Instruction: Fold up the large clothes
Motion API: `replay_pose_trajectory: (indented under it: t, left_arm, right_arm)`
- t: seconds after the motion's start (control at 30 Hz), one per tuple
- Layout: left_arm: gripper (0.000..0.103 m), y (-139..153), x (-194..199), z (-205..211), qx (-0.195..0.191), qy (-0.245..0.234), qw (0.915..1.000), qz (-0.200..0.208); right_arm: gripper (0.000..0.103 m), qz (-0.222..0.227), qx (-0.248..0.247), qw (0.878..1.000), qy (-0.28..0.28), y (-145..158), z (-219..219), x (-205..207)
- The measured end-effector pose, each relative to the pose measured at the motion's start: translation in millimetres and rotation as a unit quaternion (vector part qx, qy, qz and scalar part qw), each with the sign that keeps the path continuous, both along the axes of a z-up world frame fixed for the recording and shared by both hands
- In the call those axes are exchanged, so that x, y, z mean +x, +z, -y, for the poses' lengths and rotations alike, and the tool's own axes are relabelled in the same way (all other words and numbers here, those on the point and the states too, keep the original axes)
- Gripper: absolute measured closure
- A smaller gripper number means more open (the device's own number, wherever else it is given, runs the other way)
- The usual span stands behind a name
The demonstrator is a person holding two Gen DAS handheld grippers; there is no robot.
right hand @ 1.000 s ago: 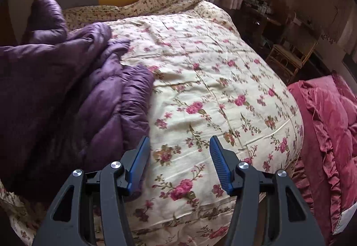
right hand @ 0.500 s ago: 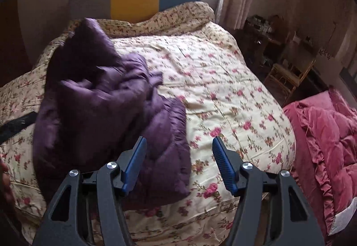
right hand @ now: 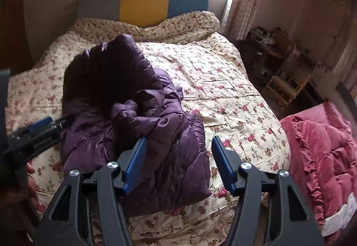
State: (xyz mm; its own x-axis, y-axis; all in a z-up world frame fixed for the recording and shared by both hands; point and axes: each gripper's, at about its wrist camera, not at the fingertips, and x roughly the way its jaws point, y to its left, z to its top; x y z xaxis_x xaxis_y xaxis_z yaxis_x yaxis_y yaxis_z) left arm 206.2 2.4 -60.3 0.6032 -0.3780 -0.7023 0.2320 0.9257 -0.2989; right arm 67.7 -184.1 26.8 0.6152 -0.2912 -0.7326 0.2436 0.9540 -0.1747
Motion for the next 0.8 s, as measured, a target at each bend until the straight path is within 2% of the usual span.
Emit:
replay_pose_trajectory:
  t: [0.07,0.23,0.3,0.4,0.43,0.5,0.63,0.67,0.7,0.77,0.8]
  left_arm:
    - [0.036,0.3,1.0,1.2,0.002,-0.005,1.0,0.002]
    - [0.036,0.5,2.4,-0.4,-0.002,-0.015,0.9999,0.002]
    - [0.036,-0.3,2.8,-1.2,-0.003,-0.017,0.9999,0.002]
    - [0.036,-1.1,3.1,-2.5,-0.006,-0.019,0.9998,0.003]
    - [0.036,-1.2,3.3,-3.2,-0.008,-0.021,0.9998,0.003]
    - [0.036,-1.2,3.7,-4.6,-0.011,-0.022,0.9997,0.003]
    - [0.036,-2.2,4.1,-7.0,-0.015,-0.026,0.9995,0.005]
    - [0.036,-2.3,4.0,-7.6,-0.014,-0.027,0.9995,0.006]
    - [0.036,-2.3,3.6,-8.6,-0.013,-0.029,0.9995,0.008]
    - [0.036,-2.4,3.2,-9.7,-0.012,-0.033,0.9993,0.009]
    - [0.036,-2.7,3.2,-10.1,-0.011,-0.035,0.9993,0.011]
  right_arm:
    - [0.047,-0.002,-0.008,1.0,-0.003,0.4,-5.3,-0.9]
    - [0.041,0.017,-0.044,0.999,0.001,14.4,-16.8,-10.3]
    - [0.035,0.025,-0.078,0.997,0.01,20.0,-27.2,-12.8]
    - [0.034,0.029,-0.119,0.992,0.024,25.9,-43.3,-15.7]
    - [0.032,0.025,-0.139,0.989,0.035,25.3,-50.7,-16.1]
    - [0.03,0.014,-0.136,0.99,0.046,20.2,-56.0,-13.7]
    - [0.031,-0.042,-0.153,0.985,0.063,-16.5,-65.2,4.1]
    - [0.037,-0.061,-0.144,0.986,0.063,-30.5,-63.2,10.1]
    - [0.049,-0.072,-0.136,0.986,0.061,-40.3,-60.5,14.7]
    - [0.06,-0.084,-0.123,0.987,0.057,-54.0,-54.9,21.7]
    - [0.072,-0.088,-0.118,0.988,0.054,-60.1,-50.4,24.9]
